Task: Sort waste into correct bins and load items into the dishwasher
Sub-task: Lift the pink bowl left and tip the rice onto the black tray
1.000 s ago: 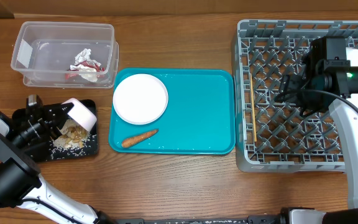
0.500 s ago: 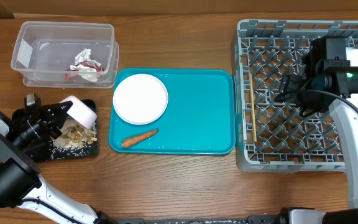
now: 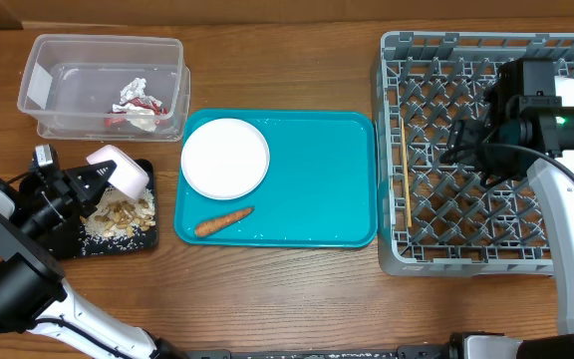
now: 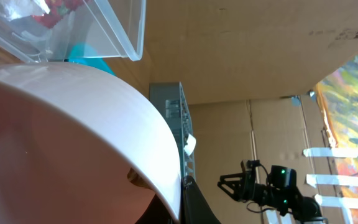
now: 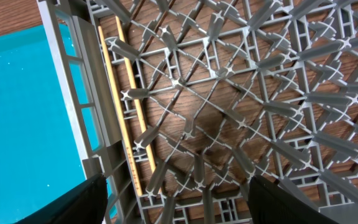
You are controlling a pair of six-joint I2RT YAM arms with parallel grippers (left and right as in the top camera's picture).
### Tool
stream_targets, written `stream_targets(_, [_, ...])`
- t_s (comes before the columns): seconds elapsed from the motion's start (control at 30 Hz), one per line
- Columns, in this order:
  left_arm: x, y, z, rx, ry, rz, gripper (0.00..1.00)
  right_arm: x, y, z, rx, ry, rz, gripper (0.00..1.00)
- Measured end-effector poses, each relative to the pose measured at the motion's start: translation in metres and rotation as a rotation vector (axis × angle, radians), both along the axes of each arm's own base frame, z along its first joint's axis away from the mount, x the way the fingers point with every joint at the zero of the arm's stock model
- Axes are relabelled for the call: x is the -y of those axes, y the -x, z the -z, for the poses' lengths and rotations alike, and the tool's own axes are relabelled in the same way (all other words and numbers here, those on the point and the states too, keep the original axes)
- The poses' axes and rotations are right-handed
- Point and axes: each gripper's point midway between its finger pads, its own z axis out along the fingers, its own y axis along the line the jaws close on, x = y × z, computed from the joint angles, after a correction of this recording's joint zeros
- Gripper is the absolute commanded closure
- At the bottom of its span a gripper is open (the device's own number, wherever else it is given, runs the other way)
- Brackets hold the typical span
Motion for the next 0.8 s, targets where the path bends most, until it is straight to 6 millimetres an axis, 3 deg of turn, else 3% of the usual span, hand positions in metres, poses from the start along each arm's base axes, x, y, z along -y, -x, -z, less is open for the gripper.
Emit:
stream_targets(0.23, [0.003,0.002,-0.007,-0.015,0.041,-0.009,0.96,0.0,0.0,0.0,0.001,0.0,0.0,0.25])
stream_targets(0.47, [0.032,-0.001,-0.03,-0.017,0.039,0.087,0.96,0.0,0.0,0.0,0.0,0.0,0.0,0.25])
stream_targets(0.63, [0.076,-0.019,-0.043,0.07,-0.069,0.266,0.96,0.0,0.0,0.0,0.001,0.0,0.0,0.25])
stream_targets(0.8, [0.142,-0.03,-0.059,0.16,-0.16,0.49,0.96,0.0,0.0,0.0,-0.002,0.0,0.0,0.25])
